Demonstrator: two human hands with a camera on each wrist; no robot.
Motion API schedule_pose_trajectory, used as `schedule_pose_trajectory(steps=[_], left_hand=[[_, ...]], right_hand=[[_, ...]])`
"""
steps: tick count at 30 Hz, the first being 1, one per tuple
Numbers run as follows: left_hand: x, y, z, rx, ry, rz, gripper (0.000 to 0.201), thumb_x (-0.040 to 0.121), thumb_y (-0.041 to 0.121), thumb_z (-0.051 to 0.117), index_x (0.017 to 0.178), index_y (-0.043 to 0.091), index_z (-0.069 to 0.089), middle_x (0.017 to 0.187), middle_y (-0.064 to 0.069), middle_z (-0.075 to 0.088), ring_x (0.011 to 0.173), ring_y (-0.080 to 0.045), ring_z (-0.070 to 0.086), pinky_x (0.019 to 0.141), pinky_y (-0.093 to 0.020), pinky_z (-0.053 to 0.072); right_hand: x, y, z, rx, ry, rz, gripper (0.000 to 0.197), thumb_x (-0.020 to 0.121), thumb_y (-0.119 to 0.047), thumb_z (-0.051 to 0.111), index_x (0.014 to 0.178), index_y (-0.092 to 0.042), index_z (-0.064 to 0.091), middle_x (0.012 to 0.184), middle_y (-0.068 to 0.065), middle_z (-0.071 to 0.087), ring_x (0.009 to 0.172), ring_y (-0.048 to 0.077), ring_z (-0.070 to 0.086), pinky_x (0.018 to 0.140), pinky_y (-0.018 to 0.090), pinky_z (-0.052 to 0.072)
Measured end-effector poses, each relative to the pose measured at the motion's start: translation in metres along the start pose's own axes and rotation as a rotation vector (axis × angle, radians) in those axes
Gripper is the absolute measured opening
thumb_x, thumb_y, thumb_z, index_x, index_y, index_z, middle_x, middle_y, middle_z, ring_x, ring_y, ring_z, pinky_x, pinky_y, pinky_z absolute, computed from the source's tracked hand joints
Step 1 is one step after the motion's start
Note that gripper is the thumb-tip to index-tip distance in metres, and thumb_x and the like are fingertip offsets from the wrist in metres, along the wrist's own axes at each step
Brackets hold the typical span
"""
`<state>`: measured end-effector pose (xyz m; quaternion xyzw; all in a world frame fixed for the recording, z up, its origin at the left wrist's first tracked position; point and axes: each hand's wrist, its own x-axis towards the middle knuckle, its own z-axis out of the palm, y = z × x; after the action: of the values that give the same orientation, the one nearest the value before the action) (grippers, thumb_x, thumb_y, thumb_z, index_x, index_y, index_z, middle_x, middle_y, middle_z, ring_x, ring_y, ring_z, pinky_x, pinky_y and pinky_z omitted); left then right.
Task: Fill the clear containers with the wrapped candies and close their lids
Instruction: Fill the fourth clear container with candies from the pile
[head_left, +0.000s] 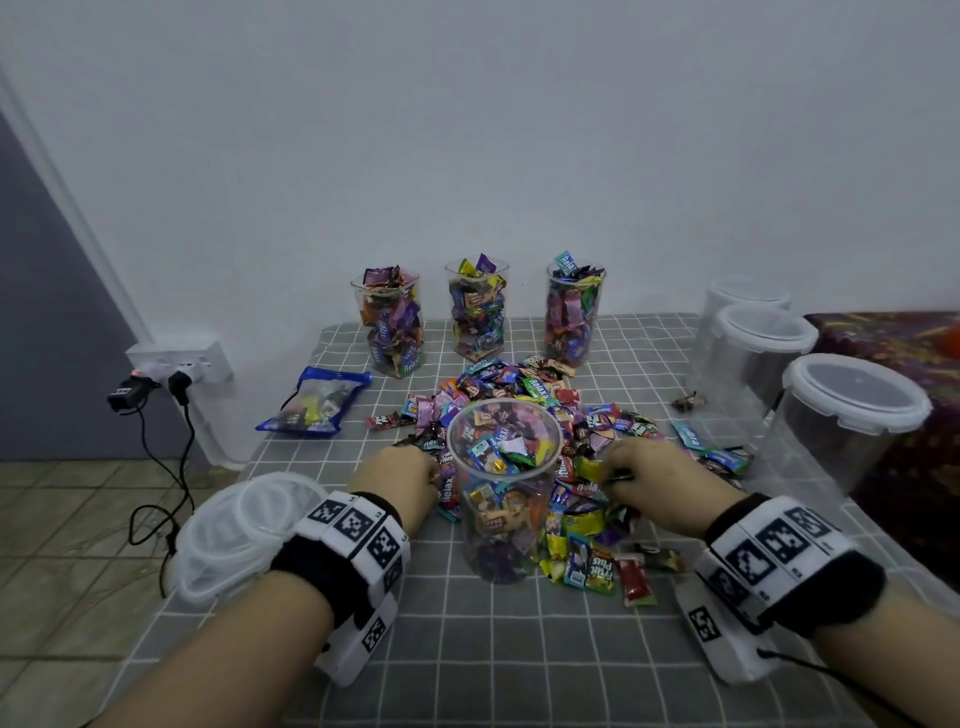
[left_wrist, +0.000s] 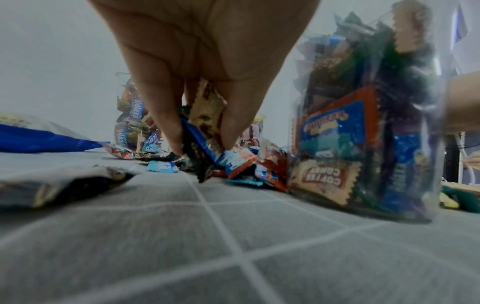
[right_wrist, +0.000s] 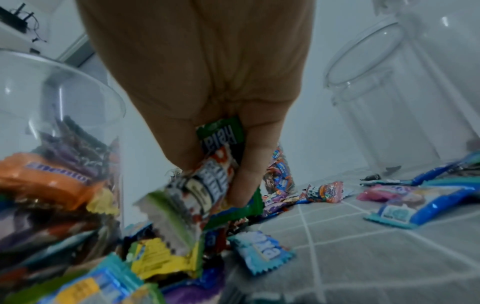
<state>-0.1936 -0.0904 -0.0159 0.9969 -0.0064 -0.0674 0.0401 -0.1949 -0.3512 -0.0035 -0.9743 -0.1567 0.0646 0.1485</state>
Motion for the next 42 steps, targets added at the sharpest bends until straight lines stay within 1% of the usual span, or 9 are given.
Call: schedule_pose_trajectory(steps=[9, 13, 17, 19, 23, 25, 28, 34, 42], left_hand=[[-0.004, -0.005, -0.003, -0.038, 0.11, 0.018, 0.022, 0.093, 0.021, 0.05, 0.106, 0.018, 0.066, 0.11, -0.004, 0.065, 0.104, -0.022, 0.058, 0.084, -0.032, 0.045], [-0.004, -0.004, -0.002, -0.055, 0.116, 0.012, 0.019, 0.092, 0.02, 0.05, 0.1, 0.018, 0.067, 0.106, -0.003, 0.065, 0.101, -0.022, 0.059, 0.081, -0.032, 0.046], [-0.004, -0.002, -0.002, -0.057, 0.114, 0.016, 0.018, 0.091, 0.02, 0.049, 0.098, 0.018, 0.066, 0.105, -0.004, 0.065, 0.099, -0.023, 0.059, 0.08, -0.033, 0.047], [-0.004, -0.003, -0.002, -0.065, 0.109, 0.017, 0.018, 0.091, 0.02, 0.049, 0.099, 0.018, 0.066, 0.105, -0.004, 0.065, 0.099, -0.023, 0.059, 0.08, -0.033, 0.047], [-0.004, -0.003, -0.002, -0.087, 0.097, 0.014, 0.018, 0.091, 0.021, 0.05, 0.099, 0.019, 0.066, 0.105, -0.004, 0.065, 0.099, -0.023, 0.06, 0.082, -0.034, 0.05], [-0.004, -0.002, -0.003, -0.086, 0.102, 0.025, 0.019, 0.092, 0.021, 0.05, 0.101, 0.018, 0.066, 0.106, -0.004, 0.065, 0.1, -0.023, 0.059, 0.082, -0.033, 0.048], [-0.005, -0.001, -0.003, -0.079, 0.118, 0.052, 0.022, 0.092, 0.019, 0.049, 0.105, 0.015, 0.066, 0.108, -0.005, 0.064, 0.101, -0.022, 0.058, 0.082, -0.032, 0.044], [-0.005, 0.0, -0.003, -0.094, 0.123, 0.051, 0.02, 0.092, 0.021, 0.05, 0.102, 0.014, 0.066, 0.106, -0.005, 0.064, 0.099, -0.022, 0.057, 0.082, -0.032, 0.045], [-0.006, 0.001, -0.004, -0.112, 0.115, 0.041, 0.017, 0.092, 0.02, 0.05, 0.096, 0.014, 0.065, 0.103, -0.005, 0.063, 0.097, -0.022, 0.057, 0.082, -0.033, 0.047]], right_hand=[[-0.003, -0.018, -0.032, 0.203, 0.346, -0.081, 0.009, 0.087, -0.008, 0.061, 0.088, -0.008, 0.069, 0.092, 0.002, 0.06, 0.091, 0.021, 0.055, 0.083, 0.031, 0.042], [-0.005, -0.033, -0.048, 0.311, 0.55, -0.154, 0.007, 0.085, -0.006, 0.063, 0.083, -0.009, 0.069, 0.089, -0.003, 0.058, 0.087, 0.015, 0.053, 0.078, 0.026, 0.038], [-0.004, -0.05, -0.055, 0.366, 0.621, -0.239, 0.007, 0.085, -0.006, 0.064, 0.085, -0.008, 0.071, 0.091, -0.006, 0.057, 0.086, 0.01, 0.054, 0.082, 0.027, 0.044], [-0.005, -0.059, -0.055, 0.364, 0.65, -0.273, 0.008, 0.085, -0.006, 0.064, 0.086, -0.008, 0.072, 0.094, -0.005, 0.057, 0.091, 0.008, 0.053, 0.086, 0.021, 0.041], [-0.006, -0.074, -0.049, 0.383, 0.626, -0.322, 0.008, 0.087, -0.007, 0.063, 0.089, -0.008, 0.072, 0.098, -0.007, 0.055, 0.093, 0.003, 0.049, 0.081, 0.002, 0.034], [-0.006, -0.08, -0.044, 0.36, 0.582, -0.34, 0.009, 0.088, -0.009, 0.062, 0.091, -0.008, 0.071, 0.1, -0.008, 0.054, 0.093, -0.003, 0.045, 0.081, -0.001, 0.031], [-0.006, -0.085, -0.035, 0.328, 0.527, -0.373, 0.011, 0.088, -0.01, 0.062, 0.093, -0.008, 0.071, 0.105, -0.004, 0.056, 0.091, -0.007, 0.041, 0.08, -0.001, 0.031], [-0.008, -0.092, -0.025, 0.227, 0.457, -0.413, 0.013, 0.088, -0.01, 0.062, 0.097, -0.008, 0.071, 0.117, 0.002, 0.061, 0.107, 0.013, 0.054, 0.088, 0.014, 0.033], [-0.008, -0.094, -0.025, 0.232, 0.446, -0.394, 0.014, 0.09, -0.013, 0.061, 0.097, -0.01, 0.072, 0.123, -0.001, 0.06, 0.113, 0.011, 0.052, 0.089, 0.008, 0.028]])
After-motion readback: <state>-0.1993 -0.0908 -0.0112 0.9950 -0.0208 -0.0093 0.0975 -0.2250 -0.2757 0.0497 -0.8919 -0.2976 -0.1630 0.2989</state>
